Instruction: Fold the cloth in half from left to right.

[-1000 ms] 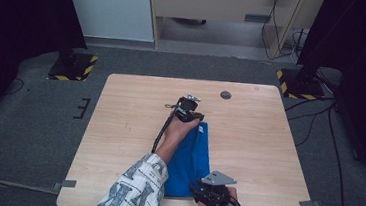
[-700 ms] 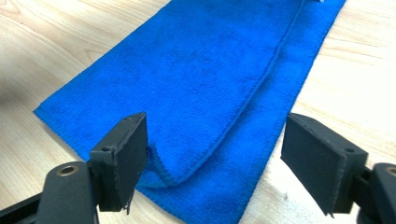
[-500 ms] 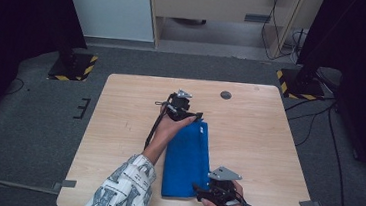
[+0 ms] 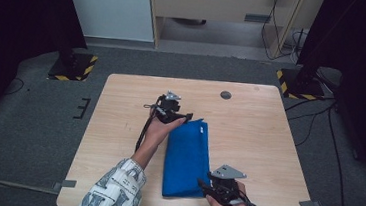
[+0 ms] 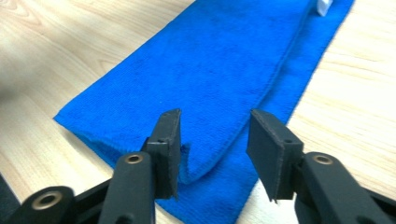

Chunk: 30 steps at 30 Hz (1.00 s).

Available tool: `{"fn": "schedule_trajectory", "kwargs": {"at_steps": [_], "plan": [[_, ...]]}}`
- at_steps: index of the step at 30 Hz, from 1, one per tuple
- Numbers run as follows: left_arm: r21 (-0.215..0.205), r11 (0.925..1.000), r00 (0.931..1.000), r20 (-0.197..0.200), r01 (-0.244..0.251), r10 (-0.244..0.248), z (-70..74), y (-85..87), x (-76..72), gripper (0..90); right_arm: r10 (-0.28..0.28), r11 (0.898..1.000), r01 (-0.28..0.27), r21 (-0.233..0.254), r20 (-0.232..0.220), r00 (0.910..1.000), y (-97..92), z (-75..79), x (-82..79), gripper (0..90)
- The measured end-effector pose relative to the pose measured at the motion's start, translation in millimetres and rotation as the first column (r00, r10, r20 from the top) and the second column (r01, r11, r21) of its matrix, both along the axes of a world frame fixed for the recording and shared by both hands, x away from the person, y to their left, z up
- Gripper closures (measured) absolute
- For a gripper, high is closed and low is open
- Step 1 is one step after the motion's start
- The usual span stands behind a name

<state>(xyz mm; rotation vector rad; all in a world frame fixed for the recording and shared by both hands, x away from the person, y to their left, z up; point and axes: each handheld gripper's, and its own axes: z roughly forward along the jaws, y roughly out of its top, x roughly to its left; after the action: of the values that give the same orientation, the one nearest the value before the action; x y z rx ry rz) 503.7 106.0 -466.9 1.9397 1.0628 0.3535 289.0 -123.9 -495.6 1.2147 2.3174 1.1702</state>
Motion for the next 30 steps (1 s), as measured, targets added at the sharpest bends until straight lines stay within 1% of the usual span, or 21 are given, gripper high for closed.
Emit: {"fn": "schedule_trajectory", "kwargs": {"at_steps": [1, 2, 4, 8, 11, 13, 15, 16, 17, 19, 20, 22, 23, 24, 26, 28, 29, 30], "plan": [[-0.001, 1.0, 1.0, 0.003, 0.001, -0.001, 0.3, 2.5, -2.2, 30.8, -0.003, 1.0, 0.003, 0.0, 0.009, 1.0, -0.9, 0.4, 0.5, 57.4], [-0.002, 1.0, 1.0, 0.006, 0.001, 0.0, 0.4, 5.0, -4.6, 30.9, -0.005, 1.0, 0.005, 0.003, 0.004, 1.0, -2.0, 1.4, 0.6, 57.4], [-0.002, 1.0, 0.9999, 0.014, -0.002, 0.002, 0.4, 9.8, -9.4, 31.3, -0.005, 1.0, 0.005, 0.001, 0.019, 0.9998, -5.2, 3.4, 0.7, 57.4], [0.0, 1.0, 0.9997, 0.025, -0.005, 0.005, -0.9, 20.5, -21.9, 31.9, -0.021, 1.0, 0.021, 0.014, 0.019, 0.9996, -13.0, 7.1, -0.3, 57.2], [-0.01, 0.9999, 0.9995, 0.033, -0.001, 0.001, -2.2, 27.7, -31.8, 31.9, -0.024, 0.999, 0.023, 0.024, 0.013, 0.9996, -16.0, 7.0, 0.2, 56.8], [-0.018, 0.9998, 0.9995, 0.031, 0.006, -0.005, -4.0, 31.9, -39.8, 31.9, -0.013, 1.0, 0.013, 0.018, 0.005, 0.9999, -16.3, 6.9, -0.2, 54.2], [-0.011, 0.9998, 0.9994, 0.029, 0.018, -0.017, -8.1, 34.4, -49.3, 31.6, -0.012, 1.0, 0.012, 0.023, 0.0, 0.9999, -16.7, 7.0, 0.2, 50.0], [-0.011, 0.9997, 0.9994, 0.028, 0.023, -0.023, -11.1, 35.3, -54.2, 31.8, -0.017, 1.0, 0.016, 0.023, 0.009, 0.9998, -17.3, 6.5, 2.1, 48.7], [-0.007, 0.9996, 0.9994, 0.02, 0.028, -0.027, -15.0, 36.5, -59.7, 31.7, -0.023, 0.999, 0.023, 0.03, 0.009, 0.9997, -17.5, 6.2, 3.8, 47.4], [0.002, 0.9994, 0.9993, 0.013, 0.035, -0.035, -19.2, 37.2, -66.3, 31.6, -0.029, 0.999, 0.028, 0.03, 0.015, 0.9995, -18.0, 5.5, 7.9, 45.2], [0.015, 0.9992, 0.9992, 0.011, 0.038, -0.038, -20.5, 37.8, -70.1, 31.4, -0.03, 0.999, 0.03, 0.033, 0.014, 0.9994, -17.9, 5.5, 9.7, 44.4], [0.012, 0.9991, 0.9991, 0.01, 0.04, -0.04, -23.2, 40.5, -78.1, 30.9, -0.033, 0.999, 0.032, 0.04, 0.015, 0.9994, -17.6, 6.0, 12.8, 43.2], [0.018, 0.9989, 0.999, 0.009, 0.044, -0.044, -24.9, 41.8, -82.0, 30.8, -0.029, 0.999, 0.028, 0.043, 0.02, 0.9994, -17.2, 6.3, 14.5, 42.8], [0.03, 0.9983, 0.9987, 0.007, 0.049, -0.05, -26.3, 43.1, -84.6, 30.7, -0.03, 0.999, 0.029, 0.041, 0.021, 0.9993, -16.8, 6.3, 15.8, 42.3], [0.039, 0.9978, 0.9985, -0.011, 0.053, -0.053, -32.1, 45.5, -90.9, 30.6, -0.028, 0.999, 0.027, 0.046, 0.024, 0.9993, -17.0, 5.9, 19.5, 41.9], [0.065, 0.9961, 0.998, -0.024, 0.06, -0.058, -38.3, 46.0, -95.6, 30.7, -0.031, 0.998, 0.03, 0.049, 0.024, 0.9992, -17.7, 5.8, 23.2, 41.4], [0.086, 0.9943, 0.9977, -0.028, 0.063, -0.061, -41.8, 45.5, -97.6, 30.8, -0.031, 0.998, 0.03, 0.05, 0.025, 0.9992, -17.9, 6.2, 24.0, 41.4], [0.086, 0.9943, 0.9977, -0.028, 0.063, -0.061, -41.8, 45.5, -97.6, 31.0, -0.031, 0.998, 0.03, 0.05, 0.025, 0.9992, -17.9, 6.2, 24.0, 41.4]]}}
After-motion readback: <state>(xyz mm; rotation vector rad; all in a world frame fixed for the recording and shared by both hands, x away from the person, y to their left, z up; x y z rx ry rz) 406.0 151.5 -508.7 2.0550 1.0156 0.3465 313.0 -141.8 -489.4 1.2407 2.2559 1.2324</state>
